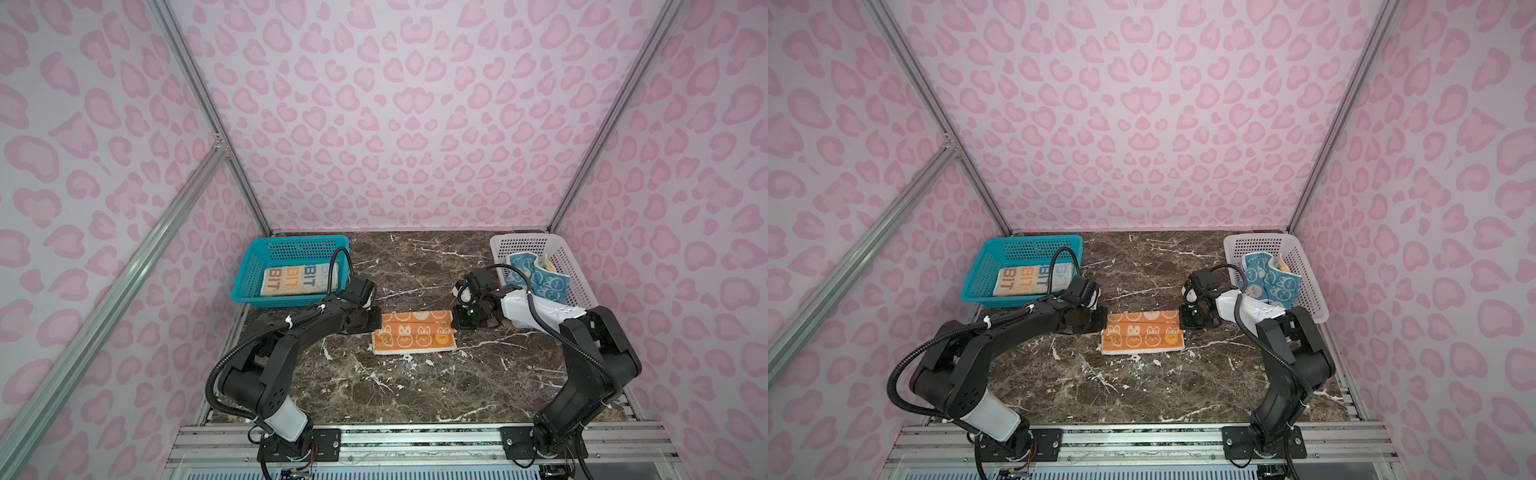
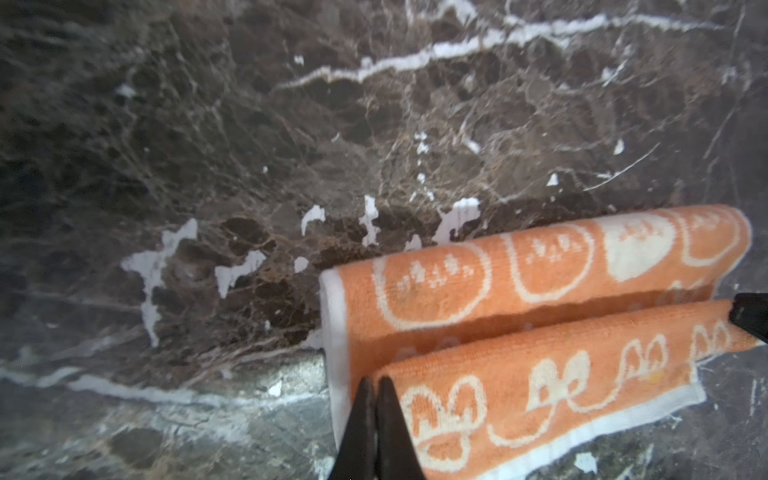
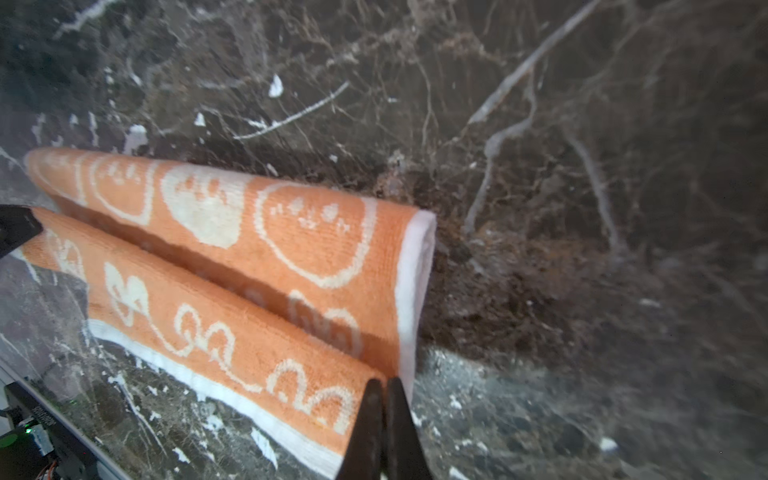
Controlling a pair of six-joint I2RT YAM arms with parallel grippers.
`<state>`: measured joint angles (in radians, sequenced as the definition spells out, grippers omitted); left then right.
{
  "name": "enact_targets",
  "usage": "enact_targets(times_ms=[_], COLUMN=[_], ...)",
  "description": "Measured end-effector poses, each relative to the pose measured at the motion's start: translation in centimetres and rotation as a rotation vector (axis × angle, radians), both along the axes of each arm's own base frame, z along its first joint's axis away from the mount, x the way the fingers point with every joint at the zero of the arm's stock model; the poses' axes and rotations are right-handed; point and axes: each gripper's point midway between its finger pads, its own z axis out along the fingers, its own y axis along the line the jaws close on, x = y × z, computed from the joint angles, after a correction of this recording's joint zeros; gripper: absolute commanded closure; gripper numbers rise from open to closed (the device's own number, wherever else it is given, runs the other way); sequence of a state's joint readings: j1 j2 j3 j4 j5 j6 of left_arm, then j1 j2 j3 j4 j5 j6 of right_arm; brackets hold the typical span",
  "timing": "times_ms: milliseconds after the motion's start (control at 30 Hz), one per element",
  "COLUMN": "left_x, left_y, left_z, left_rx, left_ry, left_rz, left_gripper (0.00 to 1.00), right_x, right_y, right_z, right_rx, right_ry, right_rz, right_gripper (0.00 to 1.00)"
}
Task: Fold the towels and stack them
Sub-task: 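Lift the far edge with both grippers and fold it toward the robot, then press the folded strip down with both grippers along its near edge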
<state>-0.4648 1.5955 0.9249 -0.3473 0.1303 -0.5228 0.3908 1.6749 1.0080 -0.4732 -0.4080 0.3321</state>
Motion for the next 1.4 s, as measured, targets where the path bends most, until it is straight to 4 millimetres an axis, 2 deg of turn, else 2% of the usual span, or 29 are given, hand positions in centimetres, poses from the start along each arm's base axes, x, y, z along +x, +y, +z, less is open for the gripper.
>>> enact_targets(times_ms=[200,400,567,733,967,1100,1400], left_x=[-0.5,-2.8,-3.8,-3.9,-3.8,-3.8,-2.2], left_y=[-0.3,0.0,0.3,0.4,0.3,0.4,0.6], left_z=[2.1,0.5,-0.8,-1.4,-1.4,-1.3,1.4], left_rx=[-0.047,-0.041,-0.03,-0.024,-0.022,-0.018,-0.006], left_ry=[-0.042,0.004,0.031,0.04,0.037,0.031,-0.065], left_rz=[0.007,0.002,0.005,0.008,0.008,0.008,0.017], left_gripper=[0.97,0.97,0.97,0.97,0.93,0.94,0.95], right_x=[-0.4,-2.3,-3.4,-3.6,-3.6,-3.6,-2.7], right_y=[-0.5,-0.6,-0.3,-0.1,0.1,0.3,0.6], right_z=[1.6,0.1,-1.5,-2.2,-2.4,-2.6,-0.4], right_rx=[0.0,-0.003,-0.009,-0.012,-0.018,-0.032,-0.018], right_ry=[-0.03,0.016,0.052,0.063,0.059,0.055,-0.001], right_rz=[-0.005,0.013,0.025,0.025,0.034,0.041,0.04], right_gripper=[1.0,1.0,1.0,1.0,0.99,1.0,1.0])
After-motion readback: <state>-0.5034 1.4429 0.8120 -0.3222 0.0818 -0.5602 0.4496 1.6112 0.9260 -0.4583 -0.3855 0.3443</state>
